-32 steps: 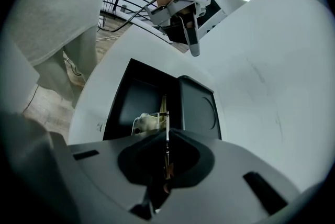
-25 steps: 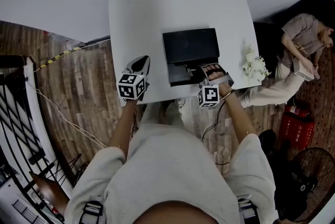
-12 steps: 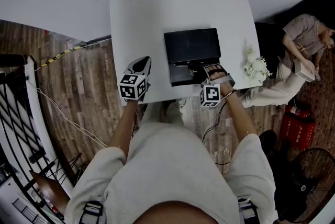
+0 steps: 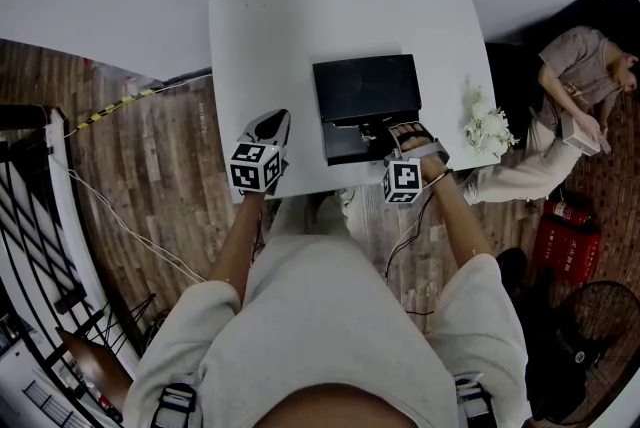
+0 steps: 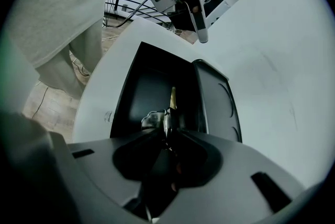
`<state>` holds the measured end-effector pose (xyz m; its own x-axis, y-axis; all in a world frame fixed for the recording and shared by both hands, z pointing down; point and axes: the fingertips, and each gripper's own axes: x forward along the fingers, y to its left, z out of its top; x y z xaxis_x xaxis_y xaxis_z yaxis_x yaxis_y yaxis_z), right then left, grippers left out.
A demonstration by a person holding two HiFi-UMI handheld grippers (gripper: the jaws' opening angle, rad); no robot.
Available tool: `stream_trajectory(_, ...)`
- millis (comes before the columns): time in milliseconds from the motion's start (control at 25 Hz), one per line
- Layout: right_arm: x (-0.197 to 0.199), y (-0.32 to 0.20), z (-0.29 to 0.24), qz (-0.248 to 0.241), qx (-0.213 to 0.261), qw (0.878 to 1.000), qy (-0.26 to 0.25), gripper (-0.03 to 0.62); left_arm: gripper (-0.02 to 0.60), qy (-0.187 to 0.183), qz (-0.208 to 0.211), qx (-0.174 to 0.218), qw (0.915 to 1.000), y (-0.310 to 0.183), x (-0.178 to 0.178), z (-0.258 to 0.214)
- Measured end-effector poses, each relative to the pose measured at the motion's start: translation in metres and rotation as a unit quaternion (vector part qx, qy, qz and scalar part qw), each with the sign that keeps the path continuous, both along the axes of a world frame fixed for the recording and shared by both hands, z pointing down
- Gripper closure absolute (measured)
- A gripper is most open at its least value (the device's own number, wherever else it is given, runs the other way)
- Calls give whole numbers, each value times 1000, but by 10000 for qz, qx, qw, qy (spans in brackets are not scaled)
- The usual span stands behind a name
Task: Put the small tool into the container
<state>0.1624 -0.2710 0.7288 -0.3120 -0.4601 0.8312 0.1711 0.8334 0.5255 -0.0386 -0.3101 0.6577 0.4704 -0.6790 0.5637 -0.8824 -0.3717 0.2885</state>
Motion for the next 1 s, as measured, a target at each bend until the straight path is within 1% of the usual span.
stream_trajectory(40,0,1,0,-12,-28,10000,15,498,569,4,-1,0,10000,0,0,0)
stream_trajectory(160,1,0,2,17,-104,9999,29,488,569,-6,-4,10,10000,-1,-1,-1)
stream_trajectory(280,2,-2,3,66,-164,9998,14,464,569,-13,-29,14,10000,-2,-3,0)
stream_trajectory(440,-3,-4,-1,124,-212,9997,-81,396,569,-35,-36,21,10000,-1,-7,-1)
stream_trajectory(560,-3,-4,-5,157,-180,9997,-96,369,569,-32,-33,39,10000,0,-8,-3)
stream_trajectory(840,0,-3,-17,279,-86,9994,-187,365,569,-15,43,75,10000,5,-3,-6)
stream_trajectory(1000,2,-2,-29,402,20,9988,-277,381,569,-28,84,100,9999,8,-1,-9)
